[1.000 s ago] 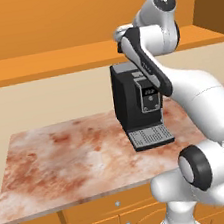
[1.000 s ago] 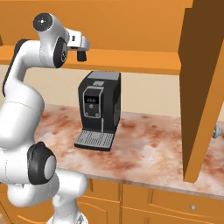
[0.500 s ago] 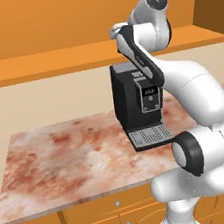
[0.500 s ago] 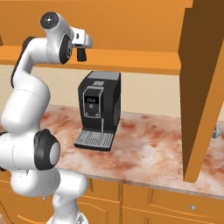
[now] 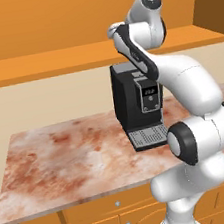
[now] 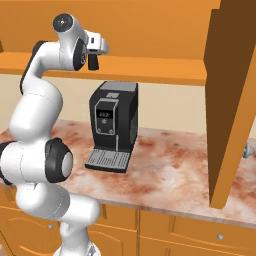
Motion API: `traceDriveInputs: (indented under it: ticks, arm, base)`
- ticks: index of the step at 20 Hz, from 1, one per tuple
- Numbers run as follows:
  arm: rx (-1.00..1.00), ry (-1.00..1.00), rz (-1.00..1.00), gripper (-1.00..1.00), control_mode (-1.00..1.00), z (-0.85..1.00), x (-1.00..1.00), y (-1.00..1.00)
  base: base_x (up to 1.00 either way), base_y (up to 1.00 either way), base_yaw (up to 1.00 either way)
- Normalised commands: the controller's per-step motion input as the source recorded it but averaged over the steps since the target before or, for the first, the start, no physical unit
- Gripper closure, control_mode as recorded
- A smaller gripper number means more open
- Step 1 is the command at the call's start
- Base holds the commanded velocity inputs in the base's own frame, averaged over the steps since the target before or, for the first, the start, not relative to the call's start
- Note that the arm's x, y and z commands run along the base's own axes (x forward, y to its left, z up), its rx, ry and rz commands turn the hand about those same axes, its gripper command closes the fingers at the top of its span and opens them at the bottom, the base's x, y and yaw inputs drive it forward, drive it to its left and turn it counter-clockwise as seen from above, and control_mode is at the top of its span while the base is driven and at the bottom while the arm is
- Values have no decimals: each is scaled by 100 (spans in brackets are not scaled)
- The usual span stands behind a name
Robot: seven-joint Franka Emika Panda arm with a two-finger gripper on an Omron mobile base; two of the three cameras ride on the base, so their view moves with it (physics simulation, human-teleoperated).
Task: Retrieve the shaker from the cabinet and place it next the steak on a plate on the dining table.
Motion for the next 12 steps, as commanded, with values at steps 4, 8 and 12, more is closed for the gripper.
traceDriveInputs:
  ticks: [4, 8, 12]
  arm:
    - [-1, 2, 0, -100, -100, -12, 21, 0]
    - [-1, 2, 0, -100, -100, -7, 25, 0]
    - [0, 1, 0, -100, -100, -1, 30, 0]
  base:
    - [0, 0, 0]
    - [0, 0, 0]
    - [0, 0, 0]
